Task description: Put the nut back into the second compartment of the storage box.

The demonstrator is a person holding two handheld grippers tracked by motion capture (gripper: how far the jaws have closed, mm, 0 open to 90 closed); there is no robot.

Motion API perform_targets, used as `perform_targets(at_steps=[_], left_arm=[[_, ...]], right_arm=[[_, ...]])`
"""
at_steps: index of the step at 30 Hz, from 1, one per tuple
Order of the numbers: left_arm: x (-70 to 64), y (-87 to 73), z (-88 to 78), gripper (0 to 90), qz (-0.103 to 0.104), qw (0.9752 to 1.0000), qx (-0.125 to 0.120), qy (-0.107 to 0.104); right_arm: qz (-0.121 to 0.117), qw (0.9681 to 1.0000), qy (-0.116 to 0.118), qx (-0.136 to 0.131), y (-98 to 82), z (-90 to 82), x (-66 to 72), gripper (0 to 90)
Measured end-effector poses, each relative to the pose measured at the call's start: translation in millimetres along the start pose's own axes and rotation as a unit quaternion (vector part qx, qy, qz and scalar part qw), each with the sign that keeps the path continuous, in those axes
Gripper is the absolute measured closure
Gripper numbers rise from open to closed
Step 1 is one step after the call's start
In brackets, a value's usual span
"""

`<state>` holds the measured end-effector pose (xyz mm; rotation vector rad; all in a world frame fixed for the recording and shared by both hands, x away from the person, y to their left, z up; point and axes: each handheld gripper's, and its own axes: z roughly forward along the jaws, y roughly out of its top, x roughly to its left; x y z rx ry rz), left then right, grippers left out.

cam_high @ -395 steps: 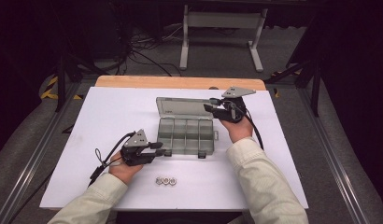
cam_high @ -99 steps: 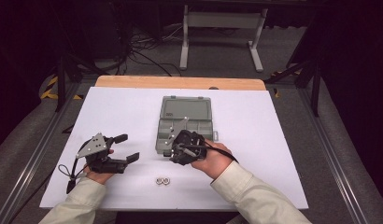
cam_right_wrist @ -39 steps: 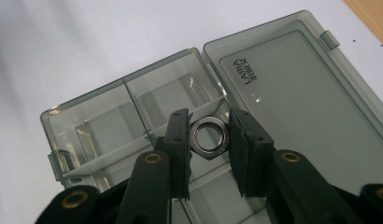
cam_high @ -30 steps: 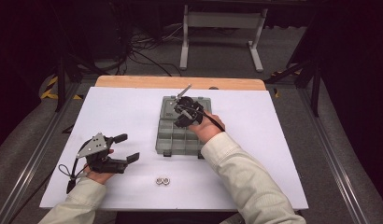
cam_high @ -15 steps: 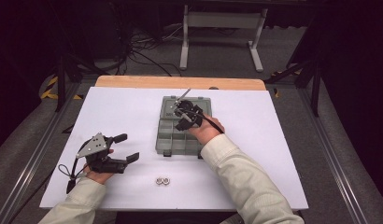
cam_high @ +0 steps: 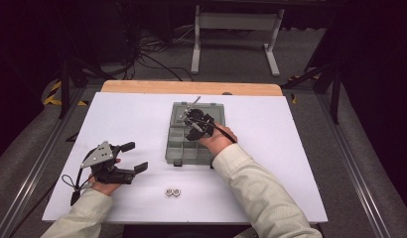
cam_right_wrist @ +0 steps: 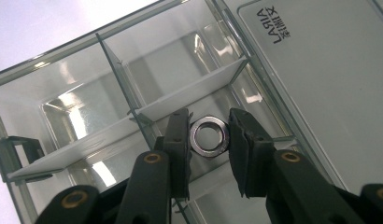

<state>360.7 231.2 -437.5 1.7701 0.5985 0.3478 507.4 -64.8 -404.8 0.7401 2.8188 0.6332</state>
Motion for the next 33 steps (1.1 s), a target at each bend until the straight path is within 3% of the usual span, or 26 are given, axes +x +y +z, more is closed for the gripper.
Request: perform_targets(at_steps=[13, 20, 27, 28, 33], left_arm=[[-0.2, 0.1, 0.0, 12.0, 0.000, 1.0000, 0.000, 0.000], [-0.1, 0.0, 0.0, 12.0, 0.000, 1.0000, -0.001, 0.000], [-0.2, 0.1, -0.1, 12.0, 0.000, 1.0000, 0.000, 0.000], [-0.2, 0.1, -0.1, 12.0, 0.000, 1.0000, 0.000, 0.000], [-0.3, 0.1, 0.1, 12.0, 0.001, 1.0000, 0.001, 0.000]], right_arm=[[0.003, 0.9999, 0.010, 0.003, 0.1, 1.6, 0.4, 68.2], [0.001, 1.0000, 0.003, 0.000, 0.1, -2.2, 0.9, 65.2], [0.006, 0.9995, -0.008, -0.031, -0.1, -19.5, 3.5, 51.2], [0.001, 0.9990, -0.014, -0.041, 0.3, -26.4, 8.3, 44.2], [-0.018, 0.9975, -0.012, -0.067, 1.2, -46.2, 25.0, 34.6]])
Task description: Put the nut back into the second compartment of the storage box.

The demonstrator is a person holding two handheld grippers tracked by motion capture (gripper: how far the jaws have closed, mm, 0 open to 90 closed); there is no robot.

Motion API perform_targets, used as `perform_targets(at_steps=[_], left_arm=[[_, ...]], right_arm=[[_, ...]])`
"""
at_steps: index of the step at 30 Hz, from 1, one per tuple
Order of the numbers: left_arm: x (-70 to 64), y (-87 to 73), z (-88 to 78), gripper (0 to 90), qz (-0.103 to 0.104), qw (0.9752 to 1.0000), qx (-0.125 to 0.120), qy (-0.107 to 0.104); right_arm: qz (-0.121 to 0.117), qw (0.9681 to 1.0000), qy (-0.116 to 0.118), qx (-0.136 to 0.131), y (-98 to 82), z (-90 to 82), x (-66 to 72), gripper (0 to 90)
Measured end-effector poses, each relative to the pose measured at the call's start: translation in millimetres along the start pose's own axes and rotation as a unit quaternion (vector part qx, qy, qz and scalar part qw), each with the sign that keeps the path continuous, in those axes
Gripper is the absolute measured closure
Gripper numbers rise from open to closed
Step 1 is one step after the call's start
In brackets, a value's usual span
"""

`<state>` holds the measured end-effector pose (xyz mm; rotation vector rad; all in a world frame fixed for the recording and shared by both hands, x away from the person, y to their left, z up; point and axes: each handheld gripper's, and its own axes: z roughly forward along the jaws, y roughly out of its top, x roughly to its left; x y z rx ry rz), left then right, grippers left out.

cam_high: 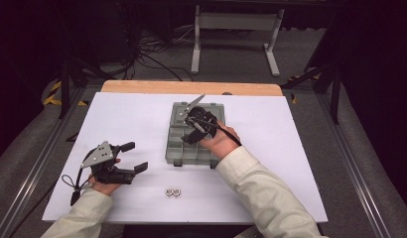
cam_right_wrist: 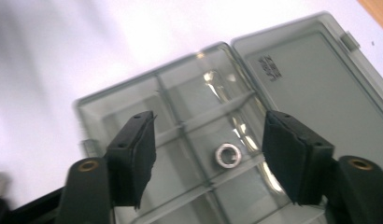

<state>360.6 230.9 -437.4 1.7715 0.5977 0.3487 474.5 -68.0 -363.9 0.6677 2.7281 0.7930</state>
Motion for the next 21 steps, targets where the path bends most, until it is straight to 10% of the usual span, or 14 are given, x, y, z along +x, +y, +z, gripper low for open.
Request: perform_targets(at_steps=[21], left_arm=[[-0.2, 0.0, -0.1, 11.9, -0.001, 1.0000, 0.000, 0.002]], right_arm=[[-0.068, 0.9960, 0.050, -0.028, -11.4, -32.6, 65.1, 25.4]])
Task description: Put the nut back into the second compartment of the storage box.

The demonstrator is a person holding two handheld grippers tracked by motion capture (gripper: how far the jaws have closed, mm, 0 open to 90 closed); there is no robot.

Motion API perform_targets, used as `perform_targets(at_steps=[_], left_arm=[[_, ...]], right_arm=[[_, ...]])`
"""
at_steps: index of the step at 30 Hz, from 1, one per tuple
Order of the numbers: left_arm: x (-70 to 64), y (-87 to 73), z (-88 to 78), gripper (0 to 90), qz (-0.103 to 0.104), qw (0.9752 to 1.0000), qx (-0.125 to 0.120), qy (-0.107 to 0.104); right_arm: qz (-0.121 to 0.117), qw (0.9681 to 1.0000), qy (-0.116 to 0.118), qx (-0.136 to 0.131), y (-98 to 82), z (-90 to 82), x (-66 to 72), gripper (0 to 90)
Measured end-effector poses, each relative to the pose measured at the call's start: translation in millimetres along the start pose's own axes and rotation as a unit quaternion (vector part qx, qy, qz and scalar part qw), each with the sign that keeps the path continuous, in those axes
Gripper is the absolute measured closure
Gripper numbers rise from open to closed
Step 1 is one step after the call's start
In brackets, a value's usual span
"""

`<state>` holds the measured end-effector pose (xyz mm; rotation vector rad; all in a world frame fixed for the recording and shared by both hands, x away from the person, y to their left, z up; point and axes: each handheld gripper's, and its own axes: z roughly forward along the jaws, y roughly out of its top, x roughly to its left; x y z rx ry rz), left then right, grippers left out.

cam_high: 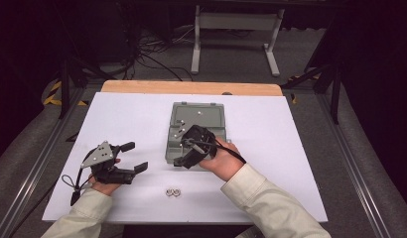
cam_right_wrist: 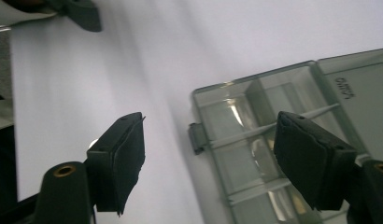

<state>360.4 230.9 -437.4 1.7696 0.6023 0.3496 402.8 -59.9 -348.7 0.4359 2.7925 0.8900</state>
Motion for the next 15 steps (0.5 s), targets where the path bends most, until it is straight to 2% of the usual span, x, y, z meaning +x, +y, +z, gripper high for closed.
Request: perform_targets(at_steps=[2, 7, 15], left_arm=[[0.1, 0.0, -0.2, 11.9, 0.000, 1.0000, 0.000, 0.001], [0.0, 0.1, -0.1, 11.9, 0.000, 1.0000, -0.001, 0.000], [0.0, 0.3, -0.6, 11.9, 0.000, 1.0000, 0.000, 0.000]], right_arm=[[-0.001, 0.9999, 0.015, -0.003, -1.6, 0.5, 4.9, 25.5], [-0.019, 0.9997, 0.016, -0.002, -4.8, 4.0, 18.7, 26.0], [-0.035, 0.9991, 0.021, 0.010, -12.5, 15.0, 35.0, 26.0]])
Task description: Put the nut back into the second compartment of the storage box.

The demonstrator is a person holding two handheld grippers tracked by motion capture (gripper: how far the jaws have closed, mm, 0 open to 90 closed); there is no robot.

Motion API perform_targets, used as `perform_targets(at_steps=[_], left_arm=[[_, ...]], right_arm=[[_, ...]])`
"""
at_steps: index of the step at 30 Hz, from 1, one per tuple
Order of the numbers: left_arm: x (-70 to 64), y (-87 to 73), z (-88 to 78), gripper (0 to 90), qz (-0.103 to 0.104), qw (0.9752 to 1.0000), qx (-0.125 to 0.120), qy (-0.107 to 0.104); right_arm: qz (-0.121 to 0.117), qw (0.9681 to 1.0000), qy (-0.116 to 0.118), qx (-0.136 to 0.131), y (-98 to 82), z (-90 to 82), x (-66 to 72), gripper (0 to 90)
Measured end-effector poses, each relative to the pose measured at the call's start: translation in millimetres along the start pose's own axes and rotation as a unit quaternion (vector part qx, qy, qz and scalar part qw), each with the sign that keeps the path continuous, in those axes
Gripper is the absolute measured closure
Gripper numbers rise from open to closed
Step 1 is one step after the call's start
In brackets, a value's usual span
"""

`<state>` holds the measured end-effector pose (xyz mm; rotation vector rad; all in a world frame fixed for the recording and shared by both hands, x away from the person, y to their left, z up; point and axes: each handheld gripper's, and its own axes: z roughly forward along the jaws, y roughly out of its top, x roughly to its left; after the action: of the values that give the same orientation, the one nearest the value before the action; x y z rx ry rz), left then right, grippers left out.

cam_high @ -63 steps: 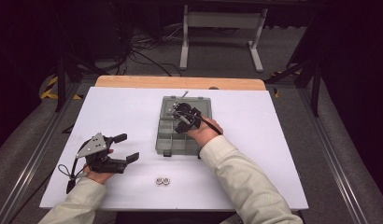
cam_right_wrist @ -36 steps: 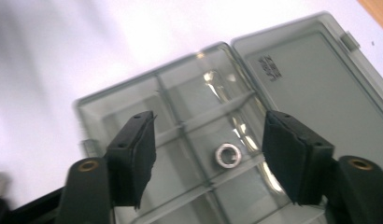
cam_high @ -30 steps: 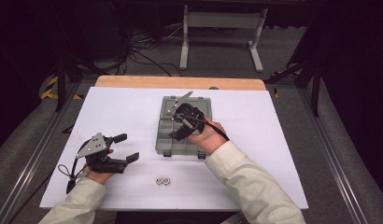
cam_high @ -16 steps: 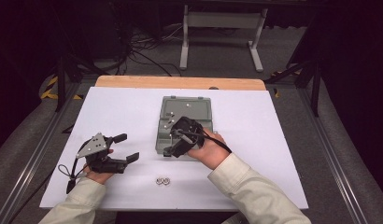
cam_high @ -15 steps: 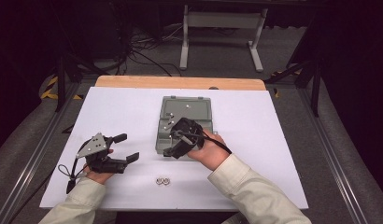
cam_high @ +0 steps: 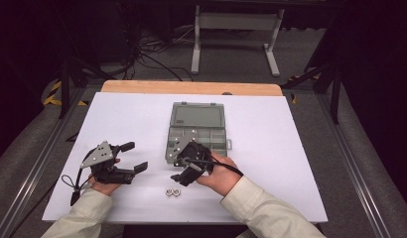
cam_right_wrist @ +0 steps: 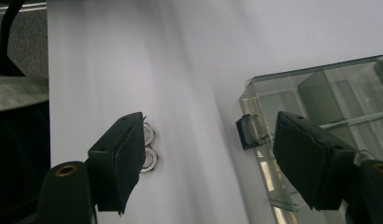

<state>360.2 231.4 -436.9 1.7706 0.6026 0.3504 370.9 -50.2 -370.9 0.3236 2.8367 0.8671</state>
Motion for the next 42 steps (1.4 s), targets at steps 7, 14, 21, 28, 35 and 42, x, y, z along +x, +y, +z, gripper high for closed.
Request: perform_targets(at_steps=[7, 14, 21, 28, 35, 42], left_arm=[[-0.1, 0.0, 0.0, 11.9, 0.000, 1.0000, 0.000, 0.000], [0.0, 0.0, 0.0, 11.8, 0.000, 1.0000, 0.000, 0.000], [-0.1, 0.2, -0.3, 11.8, 0.000, 1.0000, 0.000, -0.001], [0.1, 0.1, -0.3, 11.8, 0.000, 1.0000, 0.001, -0.001], [-0.1, 0.1, -0.2, 11.8, -0.001, 1.0000, -0.001, -0.001], [-0.2, 0.1, -0.2, 11.8, -0.001, 1.0000, -0.002, -0.001]], right_arm=[[-0.010, 0.9999, 0.004, 0.007, -5.7, 9.5, 12.4, 25.8], [-0.016, 0.9996, 0.015, 0.015, -10.3, 20.6, 24.1, 24.5], [-0.022, 0.9989, 0.022, 0.036, -13.7, 33.3, 32.8, 21.0], [-0.020, 0.9978, 0.031, 0.056, -16.2, 43.3, 35.9, 21.5], [-0.019, 0.9968, 0.040, 0.066, -18.2, 48.7, 36.7, 25.2], [-0.017, 0.9956, 0.051, 0.077, -20.1, 53.8, 36.2, 38.2]])
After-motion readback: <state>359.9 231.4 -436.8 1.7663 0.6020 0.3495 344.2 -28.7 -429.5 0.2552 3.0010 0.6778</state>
